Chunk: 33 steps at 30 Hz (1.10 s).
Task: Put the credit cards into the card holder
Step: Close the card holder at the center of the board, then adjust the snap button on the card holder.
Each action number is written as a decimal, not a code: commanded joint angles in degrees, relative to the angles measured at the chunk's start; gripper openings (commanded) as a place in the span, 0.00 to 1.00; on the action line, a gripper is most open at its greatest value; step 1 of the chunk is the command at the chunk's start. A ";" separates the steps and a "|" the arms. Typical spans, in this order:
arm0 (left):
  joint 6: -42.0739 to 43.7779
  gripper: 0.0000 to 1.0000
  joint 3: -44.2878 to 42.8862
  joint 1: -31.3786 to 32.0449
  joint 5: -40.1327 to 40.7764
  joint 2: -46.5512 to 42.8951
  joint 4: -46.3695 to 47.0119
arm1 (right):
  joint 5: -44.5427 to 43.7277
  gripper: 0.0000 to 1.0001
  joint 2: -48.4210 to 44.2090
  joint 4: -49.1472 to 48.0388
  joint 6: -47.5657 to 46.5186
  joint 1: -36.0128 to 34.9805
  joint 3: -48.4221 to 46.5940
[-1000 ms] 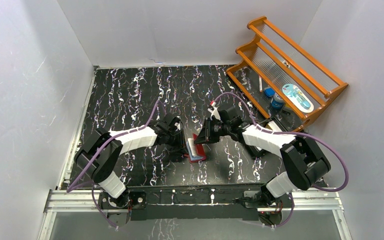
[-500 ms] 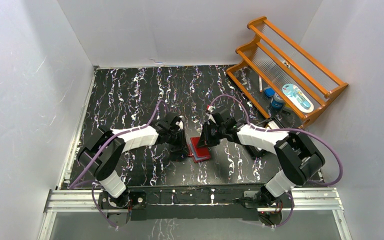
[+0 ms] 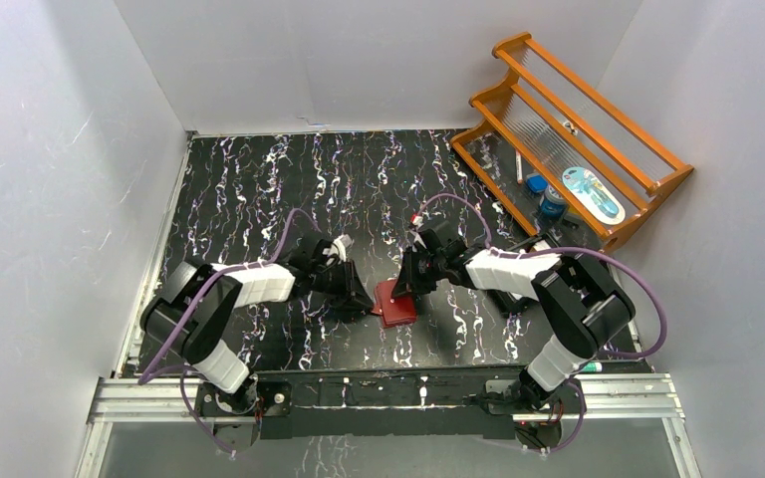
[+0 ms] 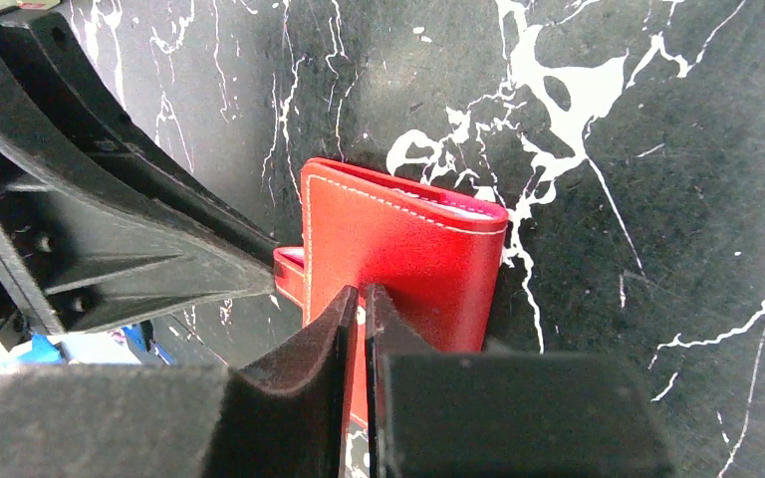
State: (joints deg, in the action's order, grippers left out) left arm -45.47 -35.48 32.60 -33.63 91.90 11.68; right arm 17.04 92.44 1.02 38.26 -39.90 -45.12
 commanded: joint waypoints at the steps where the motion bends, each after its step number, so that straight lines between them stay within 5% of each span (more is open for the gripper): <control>1: 3.51 0.19 -2.13 -0.74 5.27 -5.55 -8.66 | -4.77 0.16 2.24 0.53 -2.31 0.18 2.92; 8: 9.58 0.26 -6.61 3.16 19.63 -12.31 -19.44 | -4.09 0.16 2.54 -0.36 -1.89 0.22 3.15; 14: 24.59 0.28 -11.30 10.24 27.21 -13.17 -22.46 | -3.18 0.16 3.26 -0.66 -1.90 0.19 2.35; 24: 48.79 0.35 -11.93 12.57 16.79 -11.99 -22.19 | -2.69 0.16 3.70 -1.02 -1.79 0.17 1.88; 33: 57.05 0.41 -12.35 18.26 21.14 -7.77 -20.95 | -2.10 0.16 3.63 -1.35 -1.75 0.24 1.96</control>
State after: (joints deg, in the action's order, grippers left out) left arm 5.69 -46.30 48.66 -14.00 83.96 -9.52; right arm 19.25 93.47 -2.79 38.39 -39.72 -43.99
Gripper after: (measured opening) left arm 0.404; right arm 0.160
